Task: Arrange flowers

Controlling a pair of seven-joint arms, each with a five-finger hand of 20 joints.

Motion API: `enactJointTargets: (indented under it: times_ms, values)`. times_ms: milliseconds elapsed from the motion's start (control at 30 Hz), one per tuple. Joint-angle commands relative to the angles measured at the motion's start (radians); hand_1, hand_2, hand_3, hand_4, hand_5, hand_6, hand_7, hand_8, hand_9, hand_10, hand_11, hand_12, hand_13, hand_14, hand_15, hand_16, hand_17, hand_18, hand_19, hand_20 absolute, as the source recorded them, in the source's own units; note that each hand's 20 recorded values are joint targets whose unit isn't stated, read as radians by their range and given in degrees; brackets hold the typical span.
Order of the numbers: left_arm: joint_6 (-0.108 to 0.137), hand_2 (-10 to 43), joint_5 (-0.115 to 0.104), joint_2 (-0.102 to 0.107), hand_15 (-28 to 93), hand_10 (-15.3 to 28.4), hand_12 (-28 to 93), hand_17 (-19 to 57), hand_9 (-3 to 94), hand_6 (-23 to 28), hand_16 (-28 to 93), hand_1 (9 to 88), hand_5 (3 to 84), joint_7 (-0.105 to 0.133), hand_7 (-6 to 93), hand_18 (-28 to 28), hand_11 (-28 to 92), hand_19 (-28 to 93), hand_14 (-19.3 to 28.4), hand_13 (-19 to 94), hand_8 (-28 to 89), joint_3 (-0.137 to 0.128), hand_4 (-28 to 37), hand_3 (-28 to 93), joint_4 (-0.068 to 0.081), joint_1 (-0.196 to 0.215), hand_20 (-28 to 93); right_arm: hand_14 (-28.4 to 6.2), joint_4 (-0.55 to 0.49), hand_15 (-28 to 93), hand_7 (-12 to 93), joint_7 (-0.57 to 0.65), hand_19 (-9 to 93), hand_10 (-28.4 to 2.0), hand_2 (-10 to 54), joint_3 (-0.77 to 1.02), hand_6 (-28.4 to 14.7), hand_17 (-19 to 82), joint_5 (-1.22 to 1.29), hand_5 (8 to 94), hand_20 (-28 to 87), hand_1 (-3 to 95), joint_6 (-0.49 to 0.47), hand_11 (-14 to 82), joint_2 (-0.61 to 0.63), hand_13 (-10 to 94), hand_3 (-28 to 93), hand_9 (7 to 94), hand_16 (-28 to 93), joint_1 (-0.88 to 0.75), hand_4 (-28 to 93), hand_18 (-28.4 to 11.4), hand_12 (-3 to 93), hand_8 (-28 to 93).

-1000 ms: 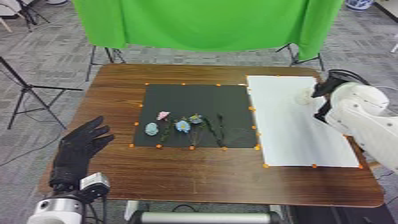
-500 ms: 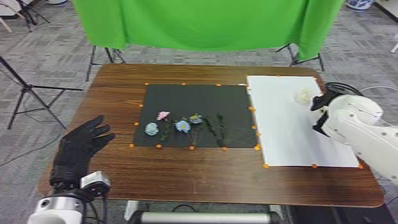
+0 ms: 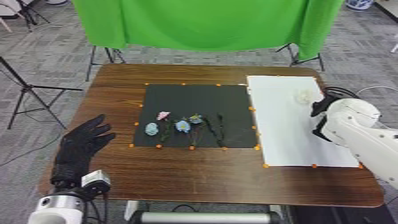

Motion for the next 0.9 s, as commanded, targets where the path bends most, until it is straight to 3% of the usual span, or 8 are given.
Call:
enactJointTargets:
  times_ms: [33,167,333,633,900]
  values:
    - [-0.017,7.5,0.008,-0.010,58,20.4,8,-7.0,36.3,12.5,-12,25.8,41.4,-0.013,13.3,24.6,31,68,27.0,29,-9,0.005,-17.9,82,0.004,-0.001,-8,-8.3,0.015,86,23,0.034,93,-18.1,-8.7,-0.031,-3.5,31,-0.028,51.0,12,36.0,-0.011,20.0,-0.006,73,90,58.9,8,-0.004,-28,-22.9,12.9,-16]
    - [-0.019,7.6,0.009,-0.010,58,20.4,8,-7.0,36.3,12.5,-12,25.8,41.4,-0.014,13.3,24.6,31,68,27.1,29,-9,0.005,-18.0,82,0.005,-0.004,-8,-6.6,0.023,84,25,0.040,93,-14.5,-9.0,-0.074,-1.8,34,-0.068,58.8,12,43.9,0.006,23.6,-0.001,76,89,68.5,9,0.013,-28,-22.1,13.7,-17]
    - [-0.020,7.6,0.009,-0.011,58,20.4,8,-7.0,36.3,12.5,-12,25.9,41.5,-0.014,13.3,24.6,31,68,27.1,29,-9,0.007,-18.0,82,0.005,-0.002,-8,-4.8,0.027,82,35,0.041,93,-9.1,-9.5,-0.101,-1.1,37,-0.097,69.2,13,55.2,0.026,11.1,0.004,80,80,84.0,11,0.014,-28,-21.2,29.2,-6]
    - [-0.014,7.6,0.007,-0.012,58,20.4,8,-7.0,36.4,12.5,-12,25.9,41.5,-0.014,13.3,24.5,31,68,27.1,29,-9,0.004,-17.9,82,0.002,0.004,-8,-3.7,-0.005,80,38,0.041,93,-7.8,-9.5,-0.115,0.1,38,-0.132,76.1,14,56.6,0.135,14.0,0.022,83,80,90.7,12,0.008,-28,-20.9,33.0,-3]
    - [0.004,7.6,-0.001,-0.005,58,20.4,8,-7.0,36.4,12.5,-12,25.8,41.5,0.000,13.3,24.6,31,68,27.1,29,-9,-0.002,-17.9,82,-0.005,0.023,-8,-3.0,-0.105,79,36,0.004,93,-7.6,-9.5,-0.189,-0.3,41,-0.234,78.9,15,56.7,0.225,13.9,0.035,85,82,92.5,13,0.128,-28,-21.5,33.6,-2]
